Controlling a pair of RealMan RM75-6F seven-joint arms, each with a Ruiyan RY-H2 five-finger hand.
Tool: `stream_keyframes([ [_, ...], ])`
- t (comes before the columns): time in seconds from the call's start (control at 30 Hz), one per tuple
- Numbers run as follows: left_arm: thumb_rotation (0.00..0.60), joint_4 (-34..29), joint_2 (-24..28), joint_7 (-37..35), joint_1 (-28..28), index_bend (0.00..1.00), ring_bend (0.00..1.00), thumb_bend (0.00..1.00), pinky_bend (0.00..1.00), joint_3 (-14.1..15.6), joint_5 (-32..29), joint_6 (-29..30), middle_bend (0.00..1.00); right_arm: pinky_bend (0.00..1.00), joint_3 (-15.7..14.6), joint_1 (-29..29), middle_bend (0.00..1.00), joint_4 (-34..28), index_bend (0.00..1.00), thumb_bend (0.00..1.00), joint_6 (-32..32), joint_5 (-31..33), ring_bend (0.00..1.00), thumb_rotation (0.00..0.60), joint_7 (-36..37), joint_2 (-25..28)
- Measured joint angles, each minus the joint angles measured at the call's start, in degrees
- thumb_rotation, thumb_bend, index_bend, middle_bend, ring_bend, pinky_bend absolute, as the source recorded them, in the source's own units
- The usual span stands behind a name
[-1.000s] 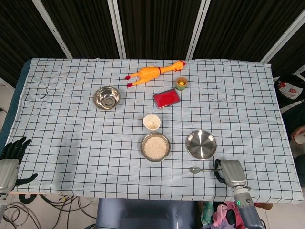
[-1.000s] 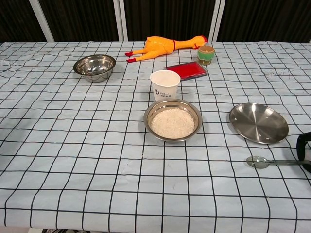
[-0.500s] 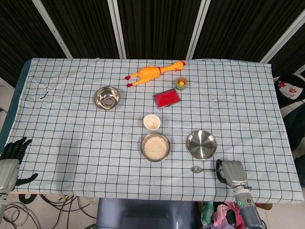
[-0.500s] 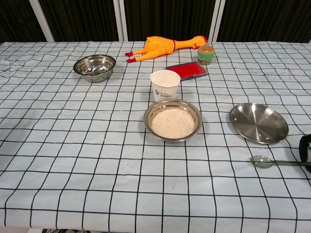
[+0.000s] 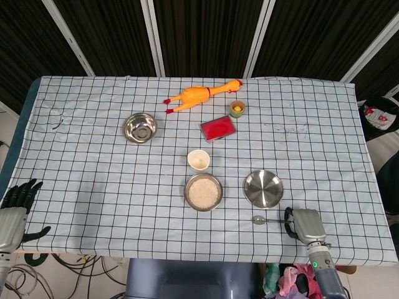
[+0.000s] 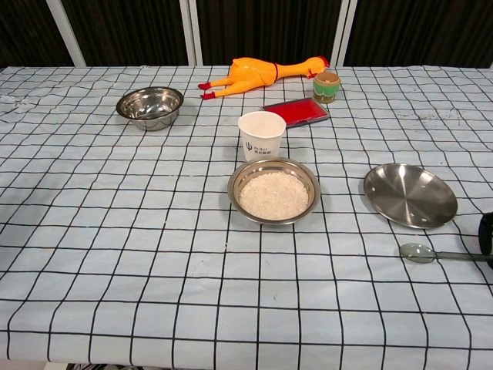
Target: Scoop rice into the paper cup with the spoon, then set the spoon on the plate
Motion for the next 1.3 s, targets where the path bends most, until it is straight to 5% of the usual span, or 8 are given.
stream_keyframes([
  [0.5,0.600,-0.5,0.0,-0.3,0.0,0.00,0.00,0.01,0.00,0.1,-0.1,-0.2,0.00,1.00,2.9,2.0,1.00,-6.7,0.62,0.40,0.9,0.0,1.00,0.600,-4.2,2.7],
  [0.97,0.600,-1.3,0.8,-2.5,-0.3,0.00,0.00,0.01,0.00,-0.1,-0.6,-0.9,0.00,1.00,11.5,10.9,1.00,-21.1,0.64,0.41,2.4,5.5,1.00,0.600,-25.7,4.1],
  [1.3,0.600,-2.0,1.5,-4.8,-0.4,0.00,0.00,0.01,0.00,0.1,-0.2,-1.4,0.00,1.00,11.7,18.4,1.00,-16.7,0.64,0.41,5.0,3.6,1.00,0.600,-41.2,-3.5],
])
